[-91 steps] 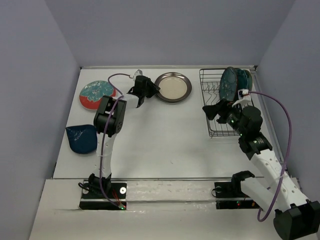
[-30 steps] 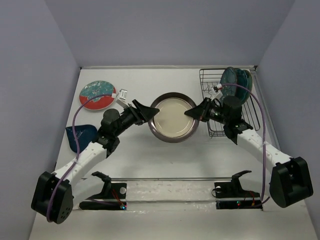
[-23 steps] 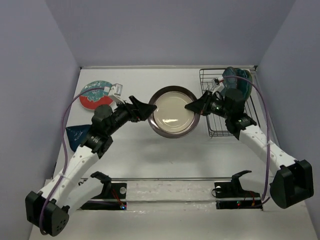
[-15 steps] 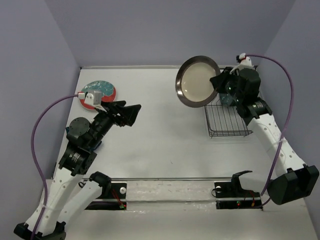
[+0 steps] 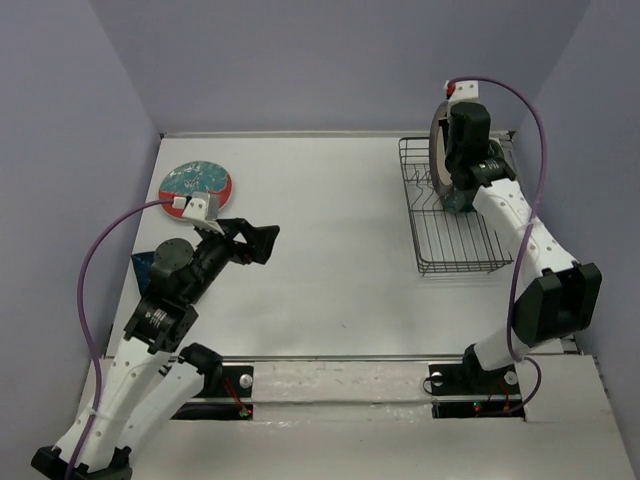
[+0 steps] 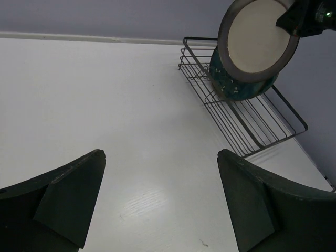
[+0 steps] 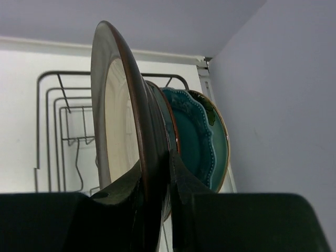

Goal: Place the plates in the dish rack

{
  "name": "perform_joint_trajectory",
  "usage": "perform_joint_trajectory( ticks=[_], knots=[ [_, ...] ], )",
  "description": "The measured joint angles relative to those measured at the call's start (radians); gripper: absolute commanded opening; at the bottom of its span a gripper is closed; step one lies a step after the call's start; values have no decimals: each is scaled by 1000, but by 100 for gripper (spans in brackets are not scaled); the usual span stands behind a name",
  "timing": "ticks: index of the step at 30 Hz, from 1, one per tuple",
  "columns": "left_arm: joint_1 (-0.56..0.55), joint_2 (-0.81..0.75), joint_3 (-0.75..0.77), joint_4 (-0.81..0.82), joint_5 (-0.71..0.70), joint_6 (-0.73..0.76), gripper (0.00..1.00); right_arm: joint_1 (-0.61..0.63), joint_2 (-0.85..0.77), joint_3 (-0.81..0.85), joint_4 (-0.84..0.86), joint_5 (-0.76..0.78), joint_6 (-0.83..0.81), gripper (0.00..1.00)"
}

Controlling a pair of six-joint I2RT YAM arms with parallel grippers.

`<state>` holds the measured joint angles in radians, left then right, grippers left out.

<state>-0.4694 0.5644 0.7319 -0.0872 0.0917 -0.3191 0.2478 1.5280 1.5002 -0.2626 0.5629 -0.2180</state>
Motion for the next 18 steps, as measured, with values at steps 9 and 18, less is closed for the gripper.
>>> perform_joint_trajectory(
  ticks=[9,18],
  knots=[
    [0,-10,0,0,-3,5,99,0,110,0,12,59,-128,7],
    [0,-10,0,0,-3,5,99,2,110,0,106,118,-199,7]
  ],
)
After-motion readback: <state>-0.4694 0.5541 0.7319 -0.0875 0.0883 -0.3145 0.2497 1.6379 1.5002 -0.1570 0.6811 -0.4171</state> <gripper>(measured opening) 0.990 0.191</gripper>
